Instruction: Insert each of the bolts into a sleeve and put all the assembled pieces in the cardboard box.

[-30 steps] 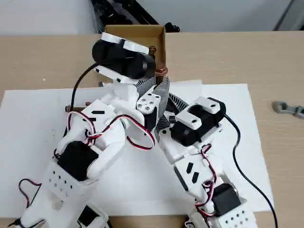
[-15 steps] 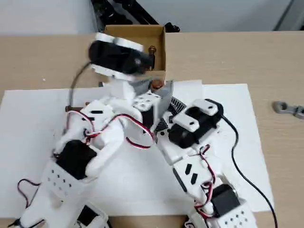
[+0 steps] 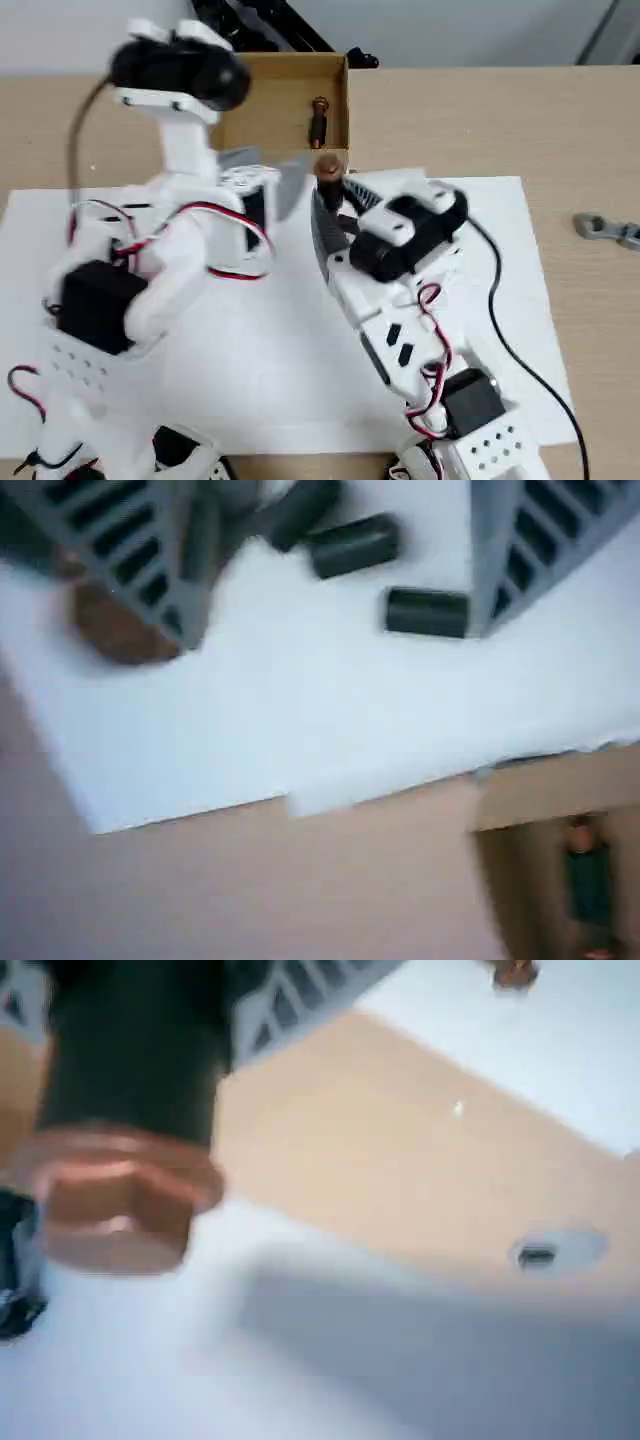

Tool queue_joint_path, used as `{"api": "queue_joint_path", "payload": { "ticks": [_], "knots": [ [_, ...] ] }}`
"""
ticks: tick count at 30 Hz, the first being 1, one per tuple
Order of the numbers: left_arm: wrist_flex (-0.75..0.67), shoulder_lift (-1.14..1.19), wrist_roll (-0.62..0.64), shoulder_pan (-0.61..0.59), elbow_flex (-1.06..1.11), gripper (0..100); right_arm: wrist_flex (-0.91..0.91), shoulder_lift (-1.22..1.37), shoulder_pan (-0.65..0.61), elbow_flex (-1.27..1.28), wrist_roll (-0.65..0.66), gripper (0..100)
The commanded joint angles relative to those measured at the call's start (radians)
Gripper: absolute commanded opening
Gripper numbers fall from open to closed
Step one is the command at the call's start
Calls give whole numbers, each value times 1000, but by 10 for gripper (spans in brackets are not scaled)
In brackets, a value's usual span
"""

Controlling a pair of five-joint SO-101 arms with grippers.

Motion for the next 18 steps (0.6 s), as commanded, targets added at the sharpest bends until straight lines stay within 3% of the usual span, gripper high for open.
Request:
{"api": "queue_joint_path", "payload": {
  "ticks": [1, 4, 9, 14, 18],
  "knots": [
    [60, 26, -137, -69, -48, 32, -30, 116, 44, -192, 6, 4],
    [120, 38, -221, -137, -47, 9, -30, 231, 54, -290, 6, 4],
    [219, 35, -226, -238, -47, 5, -50, 437, 54, -399, 5, 4],
    [238, 35, -245, -327, -47, 5, -242, 636, 56, -411, 6, 4],
    [245, 34, -368, -361, -21, 5, -392, 794, 56, -414, 8, 4]
  ]
}}
